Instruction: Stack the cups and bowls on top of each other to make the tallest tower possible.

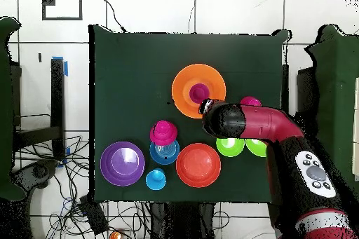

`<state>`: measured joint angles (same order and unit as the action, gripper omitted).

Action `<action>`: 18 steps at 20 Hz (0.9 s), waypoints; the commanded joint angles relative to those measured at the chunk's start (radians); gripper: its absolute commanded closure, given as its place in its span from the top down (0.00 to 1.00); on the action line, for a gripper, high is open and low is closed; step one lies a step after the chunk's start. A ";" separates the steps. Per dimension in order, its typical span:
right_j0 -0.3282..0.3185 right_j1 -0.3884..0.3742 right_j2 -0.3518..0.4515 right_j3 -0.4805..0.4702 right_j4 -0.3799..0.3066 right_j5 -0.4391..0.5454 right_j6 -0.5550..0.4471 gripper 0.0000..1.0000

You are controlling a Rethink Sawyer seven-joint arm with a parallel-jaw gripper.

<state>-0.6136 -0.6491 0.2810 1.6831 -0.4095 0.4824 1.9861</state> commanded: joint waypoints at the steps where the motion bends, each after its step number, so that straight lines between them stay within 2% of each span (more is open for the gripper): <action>1: 0.061 0.070 -0.029 0.012 -0.091 0.025 -0.019 1.00; 6: 0.075 0.141 -0.069 -0.046 -0.139 0.036 -0.049 1.00; 10: 0.068 0.113 -0.059 -0.015 -0.145 0.124 -0.119 1.00; 11: 0.058 0.098 -0.056 0.007 -0.152 0.179 -0.170 1.00; 13: 0.035 0.067 -0.034 0.040 -0.154 0.206 -0.217 1.00; 15: 0.019 0.031 -0.014 0.073 -0.143 0.235 -0.240 1.00; 18: 0.014 0.027 -0.006 0.065 -0.144 0.283 -0.252 1.00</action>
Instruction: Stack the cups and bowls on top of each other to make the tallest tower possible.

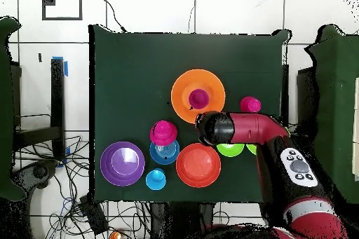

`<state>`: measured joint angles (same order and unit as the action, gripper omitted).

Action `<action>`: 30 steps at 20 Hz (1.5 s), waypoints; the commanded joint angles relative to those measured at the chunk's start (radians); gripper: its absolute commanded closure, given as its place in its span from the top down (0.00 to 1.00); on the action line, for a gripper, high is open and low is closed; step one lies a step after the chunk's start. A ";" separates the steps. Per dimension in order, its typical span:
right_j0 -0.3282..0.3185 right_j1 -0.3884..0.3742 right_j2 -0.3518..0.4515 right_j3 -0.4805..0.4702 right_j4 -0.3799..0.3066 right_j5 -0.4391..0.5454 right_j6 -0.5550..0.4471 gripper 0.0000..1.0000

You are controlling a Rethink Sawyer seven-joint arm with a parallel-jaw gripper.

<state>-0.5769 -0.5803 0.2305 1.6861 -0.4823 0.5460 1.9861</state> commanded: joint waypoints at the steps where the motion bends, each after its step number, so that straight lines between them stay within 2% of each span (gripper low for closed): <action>1: -0.019 -0.041 0.042 0.060 -0.075 0.233 -0.249 1.00; 7: -0.064 -0.064 0.075 0.104 -0.101 0.229 -0.274 1.00; 14: -0.104 -0.052 0.108 0.100 -0.129 0.206 -0.273 1.00; 18: -0.121 -0.019 0.140 0.086 -0.156 0.114 -0.242 1.00; 19: -0.136 0.005 0.154 0.086 -0.186 0.037 -0.237 1.00; 21: -0.137 0.039 0.145 0.087 -0.238 -0.024 -0.218 1.00; 28: -0.164 0.032 0.188 0.099 -0.260 -0.070 -0.189 1.00; 30: -0.153 0.029 0.187 0.103 -0.265 -0.066 -0.178 1.00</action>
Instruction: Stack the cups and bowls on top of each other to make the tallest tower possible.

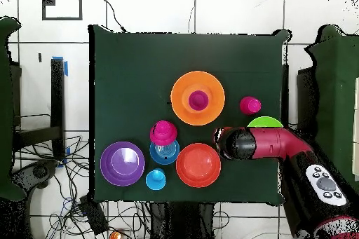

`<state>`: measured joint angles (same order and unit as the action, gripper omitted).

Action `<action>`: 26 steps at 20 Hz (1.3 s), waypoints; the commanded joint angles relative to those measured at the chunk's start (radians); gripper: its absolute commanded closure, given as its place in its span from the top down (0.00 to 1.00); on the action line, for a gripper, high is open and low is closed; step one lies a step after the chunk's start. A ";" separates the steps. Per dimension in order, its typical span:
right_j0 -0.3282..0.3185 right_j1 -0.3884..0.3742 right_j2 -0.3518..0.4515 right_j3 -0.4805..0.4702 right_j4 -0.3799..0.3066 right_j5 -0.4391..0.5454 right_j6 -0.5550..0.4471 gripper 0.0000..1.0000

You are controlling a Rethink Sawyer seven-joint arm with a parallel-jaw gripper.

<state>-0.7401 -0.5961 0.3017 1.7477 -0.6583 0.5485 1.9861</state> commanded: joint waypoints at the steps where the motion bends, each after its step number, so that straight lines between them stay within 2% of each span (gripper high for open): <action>1: 0.007 0.043 0.118 0.044 -0.097 -0.091 -0.168 1.00; 2: 0.007 0.041 0.118 0.044 -0.099 -0.088 -0.166 1.00; 3: 0.006 0.041 0.122 0.046 -0.104 -0.089 -0.159 0.00; 7: 0.013 0.049 0.123 0.039 -0.117 -0.119 -0.140 0.00; 20: 0.053 0.069 0.088 -0.017 -0.133 -0.110 -0.096 0.00; 21: 0.059 0.078 0.076 -0.025 -0.149 -0.130 -0.085 0.00; 26: 0.046 0.070 0.093 -0.016 -0.144 -0.140 -0.093 0.00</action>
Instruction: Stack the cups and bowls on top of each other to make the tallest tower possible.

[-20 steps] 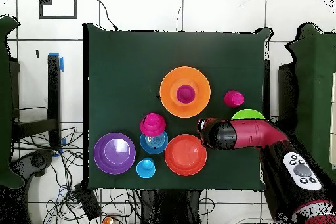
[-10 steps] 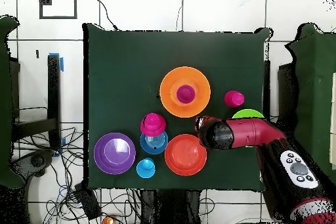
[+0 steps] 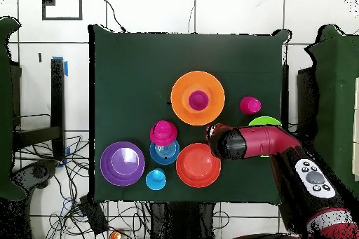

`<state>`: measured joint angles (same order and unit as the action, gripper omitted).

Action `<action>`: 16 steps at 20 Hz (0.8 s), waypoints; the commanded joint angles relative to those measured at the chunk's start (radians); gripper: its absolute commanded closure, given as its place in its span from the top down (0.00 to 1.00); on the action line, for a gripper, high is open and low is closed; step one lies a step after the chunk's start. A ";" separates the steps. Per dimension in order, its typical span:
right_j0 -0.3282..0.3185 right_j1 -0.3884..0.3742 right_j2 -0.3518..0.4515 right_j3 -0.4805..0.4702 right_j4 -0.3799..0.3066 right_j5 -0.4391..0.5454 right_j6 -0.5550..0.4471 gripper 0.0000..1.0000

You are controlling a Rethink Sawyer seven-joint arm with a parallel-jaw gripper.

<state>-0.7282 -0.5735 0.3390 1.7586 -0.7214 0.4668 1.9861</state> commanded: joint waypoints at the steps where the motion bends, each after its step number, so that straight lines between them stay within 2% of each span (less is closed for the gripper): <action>1: 0.034 0.048 0.057 -0.026 -0.077 -0.052 -0.095 0.00; 3: 0.034 0.049 0.058 -0.026 -0.070 -0.041 -0.097 0.00; 4: 0.033 0.049 0.059 -0.026 -0.067 -0.035 -0.099 1.00; 10: 0.045 0.048 0.046 -0.029 -0.056 -0.025 -0.076 1.00; 11: 0.053 0.047 0.036 -0.034 -0.054 0.019 -0.092 1.00; 16: 0.038 -0.002 0.022 0.017 -0.044 0.094 -0.139 1.00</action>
<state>-0.7241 -0.5556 0.3387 1.7585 -0.7214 0.4668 1.9861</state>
